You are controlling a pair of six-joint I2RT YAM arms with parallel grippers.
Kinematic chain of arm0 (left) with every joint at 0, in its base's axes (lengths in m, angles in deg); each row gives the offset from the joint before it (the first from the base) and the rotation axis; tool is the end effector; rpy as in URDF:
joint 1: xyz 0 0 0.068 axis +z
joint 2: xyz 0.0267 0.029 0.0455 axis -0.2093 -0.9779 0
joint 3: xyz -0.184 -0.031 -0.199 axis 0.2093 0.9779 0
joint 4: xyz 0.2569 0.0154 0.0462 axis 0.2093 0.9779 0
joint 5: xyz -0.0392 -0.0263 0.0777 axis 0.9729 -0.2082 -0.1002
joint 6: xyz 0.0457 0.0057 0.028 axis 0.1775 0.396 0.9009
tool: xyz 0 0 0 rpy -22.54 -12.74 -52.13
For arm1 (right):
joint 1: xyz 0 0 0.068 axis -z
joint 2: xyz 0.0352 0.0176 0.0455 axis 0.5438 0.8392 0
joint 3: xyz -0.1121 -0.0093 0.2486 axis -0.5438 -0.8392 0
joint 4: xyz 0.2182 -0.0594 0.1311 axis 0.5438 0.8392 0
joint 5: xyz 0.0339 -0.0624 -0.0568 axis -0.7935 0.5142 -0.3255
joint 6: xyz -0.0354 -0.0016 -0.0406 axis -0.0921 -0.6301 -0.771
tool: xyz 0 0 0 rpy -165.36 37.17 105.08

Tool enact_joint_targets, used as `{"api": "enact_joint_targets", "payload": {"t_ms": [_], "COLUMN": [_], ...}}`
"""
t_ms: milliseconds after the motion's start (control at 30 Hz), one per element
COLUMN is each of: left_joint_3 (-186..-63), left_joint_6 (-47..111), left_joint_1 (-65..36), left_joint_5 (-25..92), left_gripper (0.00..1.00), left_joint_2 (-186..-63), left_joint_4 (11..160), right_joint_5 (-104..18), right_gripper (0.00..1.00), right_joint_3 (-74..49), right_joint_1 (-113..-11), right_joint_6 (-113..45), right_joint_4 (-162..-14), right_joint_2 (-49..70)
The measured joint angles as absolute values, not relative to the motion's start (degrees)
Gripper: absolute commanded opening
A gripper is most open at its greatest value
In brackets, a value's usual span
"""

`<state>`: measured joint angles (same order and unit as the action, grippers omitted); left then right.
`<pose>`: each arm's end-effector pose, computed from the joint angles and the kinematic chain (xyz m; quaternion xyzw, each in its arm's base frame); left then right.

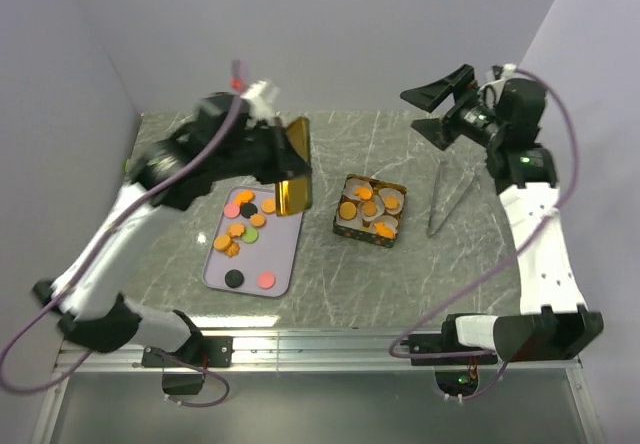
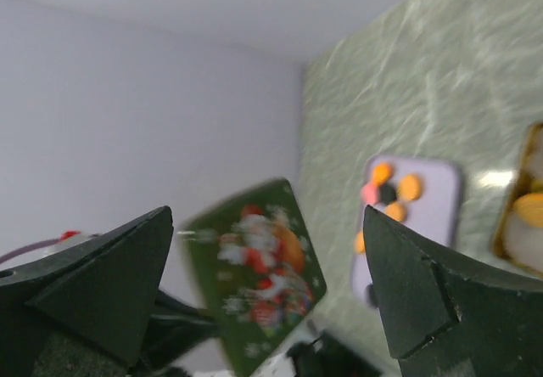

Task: Pack the cookies

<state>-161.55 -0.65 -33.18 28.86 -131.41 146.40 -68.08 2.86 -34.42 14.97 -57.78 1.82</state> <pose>0.1882 -0.1931 0.4816 0.0214 0.8741 -0.3622 0.3230 0.2529 0.0258 0.4779 0.1834 0.7450 0.4811 0.4240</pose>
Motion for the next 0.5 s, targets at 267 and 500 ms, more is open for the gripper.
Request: {"api": "enact_joint_targets", "payload": {"t_ms": [267, 500], "left_joint_3": [-152.7, -142.3], "left_joint_6": [-1.4, -15.5], "left_joint_1": [-20.5, -13.5], "left_joint_5": [51.2, 67.6], "left_gripper": [0.0, 0.0], "left_joint_2": [-115.2, -114.7], "left_joint_4": [122.0, 90.7], "right_joint_5": [-82.7, -85.9], "right_gripper": [1.0, 1.0], "right_joint_3": [-21.4, -23.1], "right_joint_1": [-34.5, -41.7], "right_joint_6": [44.7, 57.2], "right_joint_4": [-105.0, -129.9], "right_joint_2": [6.1, 8.7]}}
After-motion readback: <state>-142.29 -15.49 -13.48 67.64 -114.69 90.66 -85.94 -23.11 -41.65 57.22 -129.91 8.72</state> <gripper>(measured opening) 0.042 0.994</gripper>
